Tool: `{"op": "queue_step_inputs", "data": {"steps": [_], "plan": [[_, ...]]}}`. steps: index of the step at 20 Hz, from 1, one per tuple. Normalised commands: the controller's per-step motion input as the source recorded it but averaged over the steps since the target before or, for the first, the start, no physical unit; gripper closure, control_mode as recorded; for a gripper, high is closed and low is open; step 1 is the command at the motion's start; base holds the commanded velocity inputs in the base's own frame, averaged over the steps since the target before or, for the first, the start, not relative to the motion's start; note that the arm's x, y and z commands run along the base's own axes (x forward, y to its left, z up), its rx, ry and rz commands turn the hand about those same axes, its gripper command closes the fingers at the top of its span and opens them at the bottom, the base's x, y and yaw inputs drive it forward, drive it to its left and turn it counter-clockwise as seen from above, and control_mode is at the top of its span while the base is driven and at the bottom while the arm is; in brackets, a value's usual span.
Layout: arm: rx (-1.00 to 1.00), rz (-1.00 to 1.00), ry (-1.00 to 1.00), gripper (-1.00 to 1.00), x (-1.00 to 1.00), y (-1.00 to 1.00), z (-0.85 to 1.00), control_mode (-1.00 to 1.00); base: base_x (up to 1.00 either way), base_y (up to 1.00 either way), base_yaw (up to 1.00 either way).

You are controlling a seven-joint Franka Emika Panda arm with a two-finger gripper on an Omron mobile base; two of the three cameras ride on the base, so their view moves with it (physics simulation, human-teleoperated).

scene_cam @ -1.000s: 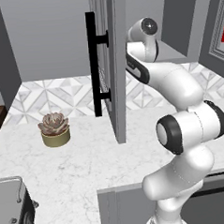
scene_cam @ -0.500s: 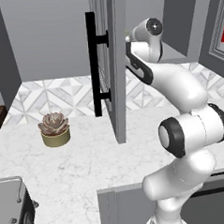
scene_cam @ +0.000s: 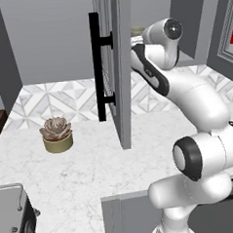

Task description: Gather all objects into one cabinet and sort the glasses and bowls to opposite sides.

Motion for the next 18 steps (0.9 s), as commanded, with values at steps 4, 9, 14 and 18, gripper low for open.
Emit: {"op": "queue_step_inputs", "data": {"steps": [4,9,14,18], "plan": [[0.00,0.00,-0.02,1.00,-0.34,0.00,0.10,-1.00,0.00,0.00,0.00],[0.00,0.00,-0.01,1.00,-0.37,0.00,0.14,-1.00,0.00,0.00,0.00],[0.00,-0.02,-0.05,1.00,-0.31,-0.05,0.25,-1.00,0.00,0.00,0.00],[0.00,-0.03,-0.05,1.00,-0.37,-0.12,0.21,-1.00,0.00,0.00,0.00]]}}
